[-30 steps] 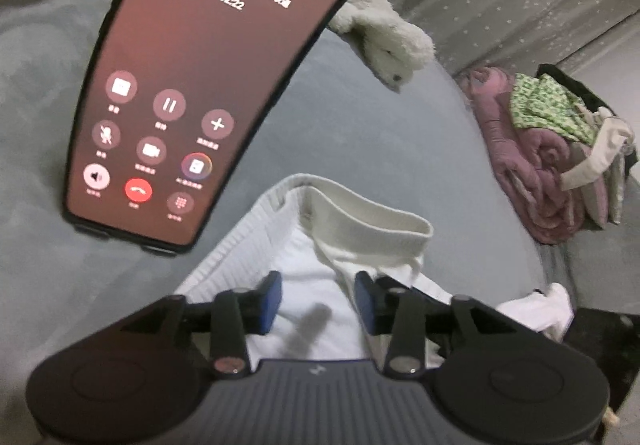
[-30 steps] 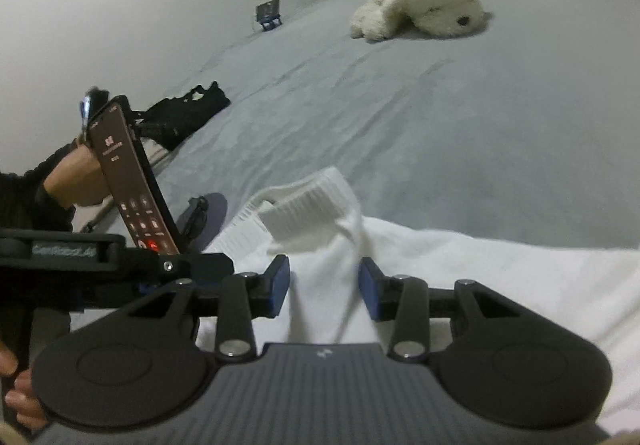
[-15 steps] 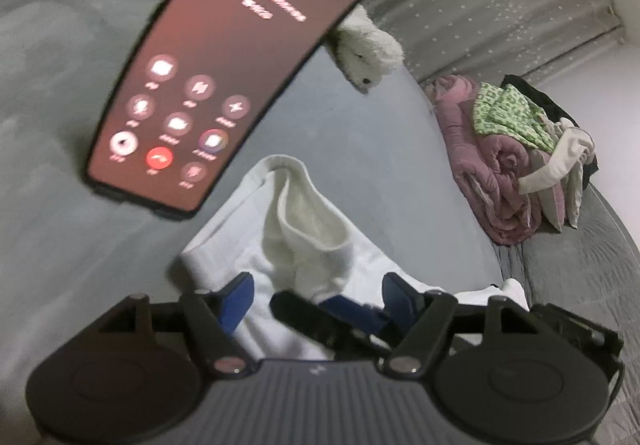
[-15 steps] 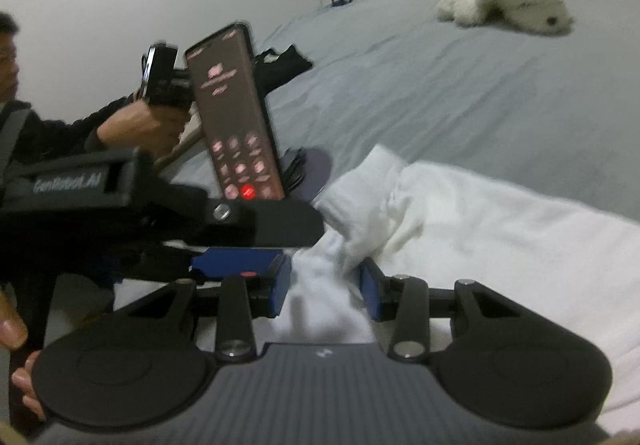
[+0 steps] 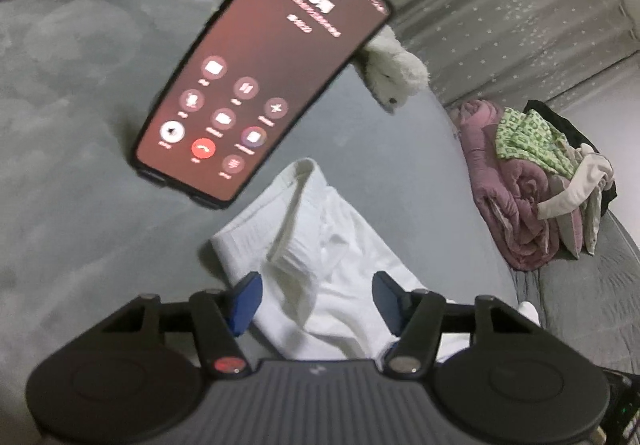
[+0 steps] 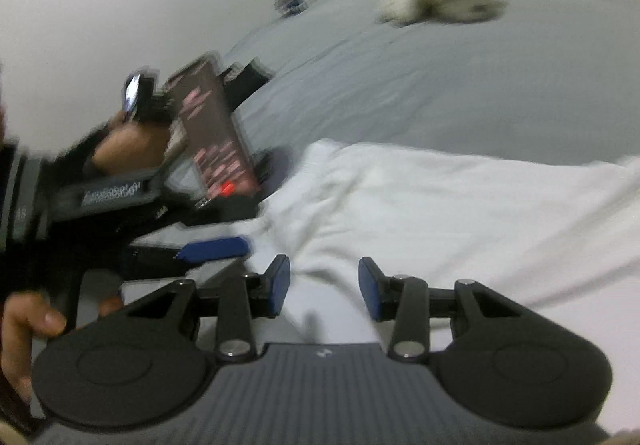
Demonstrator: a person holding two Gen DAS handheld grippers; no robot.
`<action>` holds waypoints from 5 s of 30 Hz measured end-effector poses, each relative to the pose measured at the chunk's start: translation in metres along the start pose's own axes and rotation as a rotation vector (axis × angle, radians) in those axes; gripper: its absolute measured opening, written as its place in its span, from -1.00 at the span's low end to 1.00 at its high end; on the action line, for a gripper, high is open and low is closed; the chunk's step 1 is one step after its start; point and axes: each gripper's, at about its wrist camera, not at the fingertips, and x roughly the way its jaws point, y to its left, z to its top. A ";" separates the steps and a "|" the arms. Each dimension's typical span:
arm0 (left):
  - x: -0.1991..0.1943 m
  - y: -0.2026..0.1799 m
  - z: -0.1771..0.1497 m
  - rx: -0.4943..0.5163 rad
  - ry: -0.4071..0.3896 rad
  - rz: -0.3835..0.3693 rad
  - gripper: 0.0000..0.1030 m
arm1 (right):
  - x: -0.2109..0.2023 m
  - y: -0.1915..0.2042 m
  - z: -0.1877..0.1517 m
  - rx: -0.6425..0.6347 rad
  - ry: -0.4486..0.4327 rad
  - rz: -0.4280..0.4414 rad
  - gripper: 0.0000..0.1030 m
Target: Fold clothes
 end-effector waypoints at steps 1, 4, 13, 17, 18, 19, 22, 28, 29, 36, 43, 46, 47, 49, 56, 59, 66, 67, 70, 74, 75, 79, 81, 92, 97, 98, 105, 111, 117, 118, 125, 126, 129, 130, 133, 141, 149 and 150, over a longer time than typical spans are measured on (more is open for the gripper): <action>0.001 -0.001 -0.001 0.002 0.005 0.001 0.15 | -0.010 -0.011 0.000 0.041 -0.025 -0.017 -0.17; 0.009 -0.004 -0.007 0.004 0.019 0.024 0.03 | -0.035 -0.042 -0.002 0.163 -0.090 -0.100 -0.17; 0.022 -0.009 -0.015 0.020 -0.014 0.093 -0.31 | -0.068 -0.114 -0.011 0.511 -0.204 -0.258 -0.17; 0.024 -0.008 -0.019 0.020 -0.019 0.103 -0.36 | -0.076 -0.140 -0.013 0.700 -0.252 -0.252 -0.17; 0.023 -0.008 -0.020 0.018 -0.021 0.105 -0.37 | -0.077 -0.147 -0.012 0.745 -0.263 -0.246 -0.17; 0.024 -0.008 -0.020 0.015 -0.024 0.108 -0.41 | -0.078 -0.152 -0.010 0.778 -0.278 -0.242 -0.17; 0.024 -0.007 -0.019 0.003 -0.032 0.115 -0.54 | -0.080 -0.168 -0.005 0.855 -0.315 -0.255 -0.17; 0.026 -0.007 -0.021 0.010 -0.052 0.136 -0.87 | -0.080 -0.193 -0.005 0.964 -0.387 -0.249 -0.17; 0.026 -0.007 -0.021 0.010 -0.055 0.138 -0.91 | -0.080 -0.195 -0.006 0.978 -0.404 -0.241 -0.17; 0.025 -0.013 -0.022 0.048 -0.089 0.150 -0.98 | -0.081 -0.205 -0.013 1.033 -0.533 -0.222 -0.31; 0.020 -0.017 -0.021 0.061 -0.117 0.154 -0.99 | -0.078 -0.202 -0.006 0.983 -0.618 -0.263 -0.75; 0.012 -0.022 -0.017 0.082 -0.152 0.138 -0.99 | -0.087 -0.182 0.008 0.871 -0.660 -0.304 -0.75; 0.010 -0.023 -0.015 0.094 -0.166 0.132 -0.99 | -0.091 -0.175 0.013 0.826 -0.669 -0.321 -0.75; 0.004 -0.026 -0.012 0.114 -0.191 0.121 -0.99 | -0.101 -0.159 0.022 0.739 -0.688 -0.352 -0.76; -0.014 -0.028 0.001 0.152 -0.233 0.085 -0.99 | -0.129 -0.104 0.029 0.499 -0.726 -0.436 -0.76; -0.021 -0.024 0.003 0.162 -0.229 0.082 -0.99 | -0.133 -0.084 0.024 0.414 -0.723 -0.478 -0.76; -0.027 -0.013 0.005 0.209 -0.176 0.083 -0.99 | -0.133 -0.063 -0.006 0.324 -0.616 -0.566 -0.76; -0.027 -0.012 0.005 0.214 -0.174 0.087 -0.99 | -0.133 -0.062 -0.009 0.320 -0.596 -0.573 -0.76; -0.028 -0.007 0.005 0.232 -0.163 0.103 -0.99 | -0.129 -0.063 -0.023 0.305 -0.522 -0.594 -0.76; -0.025 0.001 0.005 0.255 -0.129 0.136 -0.99 | -0.120 -0.070 -0.041 0.295 -0.396 -0.613 -0.75; -0.021 0.004 0.004 0.257 -0.112 0.150 -0.99 | -0.115 -0.073 -0.046 0.297 -0.349 -0.619 -0.75; -0.008 0.017 0.001 0.248 -0.047 0.209 -0.98 | -0.093 -0.087 -0.059 0.270 -0.174 -0.658 -0.75; -0.007 0.018 0.000 0.249 -0.040 0.213 -0.98 | -0.092 -0.087 -0.060 0.235 -0.163 -0.659 -0.69; -0.021 0.014 0.002 0.214 -0.033 0.196 -0.96 | -0.116 -0.053 -0.064 0.059 -0.198 -0.663 -0.26; -0.030 0.000 -0.004 0.276 -0.066 0.226 -0.96 | -0.091 -0.034 -0.059 -0.129 -0.134 -0.596 -0.26; -0.032 -0.004 -0.005 0.301 -0.077 0.231 -0.96 | -0.084 -0.031 -0.059 -0.159 -0.116 -0.582 -0.26; -0.024 -0.035 -0.024 0.487 -0.052 0.179 -0.96 | -0.051 -0.028 -0.058 -0.270 -0.024 -0.567 -0.67; 0.000 -0.047 -0.039 0.564 0.092 0.055 -0.88 | -0.066 -0.023 -0.064 -0.307 -0.037 -0.528 -0.97; 0.013 -0.062 -0.060 0.661 0.157 -0.001 -0.50 | -0.083 -0.015 -0.075 -0.326 -0.043 -0.483 -0.98; 0.013 -0.065 -0.063 0.674 0.159 -0.006 -0.44 | -0.086 -0.013 -0.077 -0.329 -0.041 -0.475 -0.98; 0.008 -0.079 -0.076 0.760 0.185 -0.084 -0.32 | -0.101 -0.008 -0.092 -0.361 -0.006 -0.433 -0.99; 0.009 -0.080 -0.079 0.777 0.195 -0.092 -0.32 | -0.102 -0.008 -0.095 -0.364 0.006 -0.428 -1.00; 0.014 -0.086 -0.088 0.827 0.226 -0.098 -0.29 | -0.099 -0.010 -0.104 -0.372 0.057 -0.426 -1.00; 0.016 -0.087 -0.092 0.842 0.244 -0.094 -0.28 | -0.097 -0.011 -0.106 -0.374 0.075 -0.430 -1.00; 0.025 -0.087 -0.100 0.878 0.314 -0.053 -0.26 | -0.095 -0.016 -0.109 -0.347 0.099 -0.442 -1.00; 0.024 -0.098 -0.104 0.883 0.307 -0.139 -0.27 | -0.118 -0.041 -0.083 -0.097 -0.070 -0.405 -0.37; 0.057 -0.118 -0.130 0.844 0.383 -0.273 -0.35 | -0.094 -0.076 -0.049 0.032 -0.176 -0.546 -0.36; 0.061 -0.121 -0.135 0.849 0.394 -0.289 -0.35 | -0.089 -0.081 -0.046 0.036 -0.176 -0.576 -0.36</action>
